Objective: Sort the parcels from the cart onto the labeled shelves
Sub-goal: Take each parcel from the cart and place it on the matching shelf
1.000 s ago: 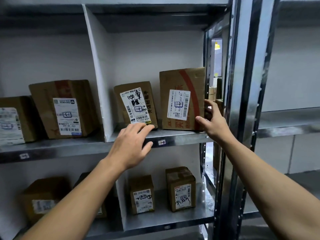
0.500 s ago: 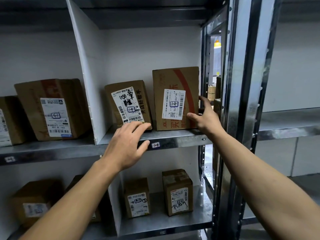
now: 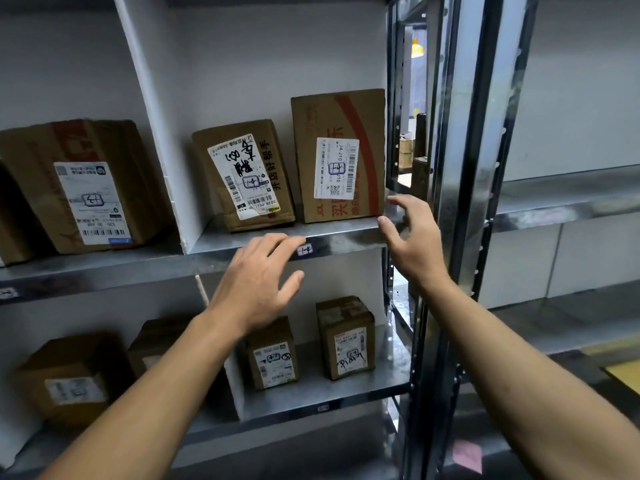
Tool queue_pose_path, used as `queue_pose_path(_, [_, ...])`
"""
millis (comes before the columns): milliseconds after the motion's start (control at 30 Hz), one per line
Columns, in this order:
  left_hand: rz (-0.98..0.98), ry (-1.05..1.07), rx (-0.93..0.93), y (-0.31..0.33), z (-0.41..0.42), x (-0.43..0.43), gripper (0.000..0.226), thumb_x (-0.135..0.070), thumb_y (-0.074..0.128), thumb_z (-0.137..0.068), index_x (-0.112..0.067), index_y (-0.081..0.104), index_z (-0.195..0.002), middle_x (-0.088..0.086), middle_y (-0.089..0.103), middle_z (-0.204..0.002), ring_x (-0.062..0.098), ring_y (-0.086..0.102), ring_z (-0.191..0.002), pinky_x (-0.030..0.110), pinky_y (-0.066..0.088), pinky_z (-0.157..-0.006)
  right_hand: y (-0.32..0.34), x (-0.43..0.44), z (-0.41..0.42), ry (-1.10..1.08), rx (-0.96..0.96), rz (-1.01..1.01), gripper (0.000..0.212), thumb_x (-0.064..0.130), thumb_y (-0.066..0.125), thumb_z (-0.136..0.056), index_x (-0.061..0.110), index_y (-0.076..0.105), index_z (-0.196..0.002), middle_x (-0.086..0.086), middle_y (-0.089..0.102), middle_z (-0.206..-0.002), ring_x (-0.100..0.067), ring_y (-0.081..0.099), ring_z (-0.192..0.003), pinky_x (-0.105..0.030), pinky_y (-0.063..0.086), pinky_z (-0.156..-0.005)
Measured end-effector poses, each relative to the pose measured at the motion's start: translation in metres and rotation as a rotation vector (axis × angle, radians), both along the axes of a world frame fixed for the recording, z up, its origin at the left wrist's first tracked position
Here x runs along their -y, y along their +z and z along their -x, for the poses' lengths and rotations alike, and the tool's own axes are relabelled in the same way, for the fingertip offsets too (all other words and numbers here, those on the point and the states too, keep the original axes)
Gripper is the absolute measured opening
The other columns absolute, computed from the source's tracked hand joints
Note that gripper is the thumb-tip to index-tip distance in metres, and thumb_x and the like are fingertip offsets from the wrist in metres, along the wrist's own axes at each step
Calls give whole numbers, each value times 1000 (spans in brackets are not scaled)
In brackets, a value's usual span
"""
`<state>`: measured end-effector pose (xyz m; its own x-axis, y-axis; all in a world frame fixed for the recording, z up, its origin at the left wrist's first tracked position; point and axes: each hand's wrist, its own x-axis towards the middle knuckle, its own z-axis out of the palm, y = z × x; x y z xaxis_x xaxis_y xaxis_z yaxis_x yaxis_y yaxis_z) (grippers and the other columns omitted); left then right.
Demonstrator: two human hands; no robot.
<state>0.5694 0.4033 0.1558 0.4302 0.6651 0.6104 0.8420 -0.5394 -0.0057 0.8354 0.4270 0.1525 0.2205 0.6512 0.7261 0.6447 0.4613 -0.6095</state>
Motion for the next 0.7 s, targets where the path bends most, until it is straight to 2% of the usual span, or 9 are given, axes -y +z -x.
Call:
queue_pose_path(67, [14, -33, -5, -13, -6, 4, 56, -47, 41, -88, -25, 45, -140, -2, 51, -132, 20, 47, -118, 41, 41, -102, -21, 17, 0, -32, 61, 3, 38, 26, 66, -94, 12, 61, -129, -8, 52, -137, -16, 45, -129, -29, 34, -110])
queue_pose_path(167, [50, -76, 5, -38, -19, 11, 52, -41, 48, -88, -22, 49, -136, 0, 53, -129, 22, 48, -116, 41, 42, -98, -59, 44, -3, -98, 191, 82, 41, 31, 65, -93, 12, 62, -128, -10, 54, -134, -24, 47, -128, -28, 32, -106])
queue_pose_path(367, [220, -148, -48, -104, -53, 32, 49, -39, 53, -91, -23, 47, -137, 1, 53, -130, 24, 48, -116, 41, 41, -97, -138, 115, -23, -248, 448, 314, 43, 37, 63, -91, 10, 62, -125, -12, 61, -123, -33, 57, -111, -46, 53, -92])
queue_pose_path(467, [312, -213, -84, -140, -76, 49, 50, -36, 56, -92, -23, 46, -139, 0, 51, -134, 23, 46, -119, 39, 40, -98, -172, 157, -39, -328, 531, 475, 44, 41, 62, -90, 13, 62, -125, -11, 62, -120, -33, 59, -107, -45, 54, -87])
queue_pose_path(567, [388, -306, -138, -171, -104, 67, 49, -35, 57, -92, -23, 47, -138, 1, 52, -131, 24, 48, -118, 40, 39, -99, -201, 201, -56, -402, 583, 638, 45, 46, 59, -91, 17, 60, -125, -9, 61, -119, -31, 58, -107, -42, 53, -86])
queue_pose_path(700, [480, -432, -217, -203, -150, 93, 50, -36, 56, -92, -24, 46, -139, 0, 51, -132, 26, 48, -119, 41, 40, -101, -230, 263, -79, -515, 564, 861, 47, 49, 52, -95, 20, 55, -132, -8, 58, -129, -30, 55, -116, -42, 50, -93])
